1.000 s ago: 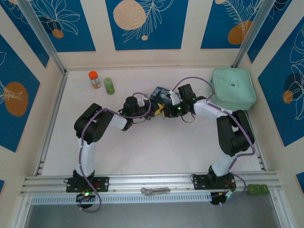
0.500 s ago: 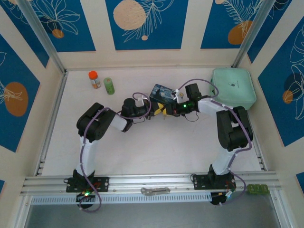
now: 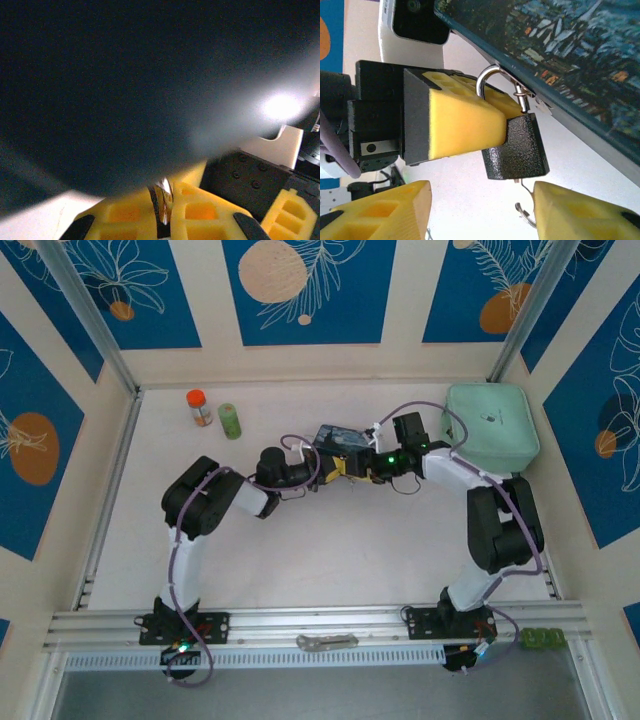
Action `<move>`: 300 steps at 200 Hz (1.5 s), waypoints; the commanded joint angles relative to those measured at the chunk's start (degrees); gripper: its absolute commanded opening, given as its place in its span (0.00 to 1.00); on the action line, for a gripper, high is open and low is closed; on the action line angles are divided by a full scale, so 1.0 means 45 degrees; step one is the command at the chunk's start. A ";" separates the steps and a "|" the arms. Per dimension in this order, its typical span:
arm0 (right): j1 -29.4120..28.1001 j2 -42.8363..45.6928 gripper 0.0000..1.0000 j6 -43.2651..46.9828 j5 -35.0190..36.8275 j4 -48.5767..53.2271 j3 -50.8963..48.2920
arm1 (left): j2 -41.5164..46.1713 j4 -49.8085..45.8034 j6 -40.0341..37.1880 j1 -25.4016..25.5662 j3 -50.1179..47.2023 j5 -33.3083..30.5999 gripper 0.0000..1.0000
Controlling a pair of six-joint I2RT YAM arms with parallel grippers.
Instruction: Unlock the padlock with the key
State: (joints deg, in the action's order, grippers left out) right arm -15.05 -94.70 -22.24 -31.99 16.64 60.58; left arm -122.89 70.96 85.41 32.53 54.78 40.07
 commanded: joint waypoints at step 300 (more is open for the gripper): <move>-0.0778 0.3425 0.64 -0.1747 0.5892 -0.0378 -0.1307 | 0.2775 -0.6957 -0.6498 -0.0765 -0.1721 -0.1501 0.38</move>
State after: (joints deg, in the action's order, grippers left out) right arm -18.02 -80.88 -30.46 -6.33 14.61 53.89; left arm -112.07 49.41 65.49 29.26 43.59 34.39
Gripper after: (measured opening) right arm 0.638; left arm 0.399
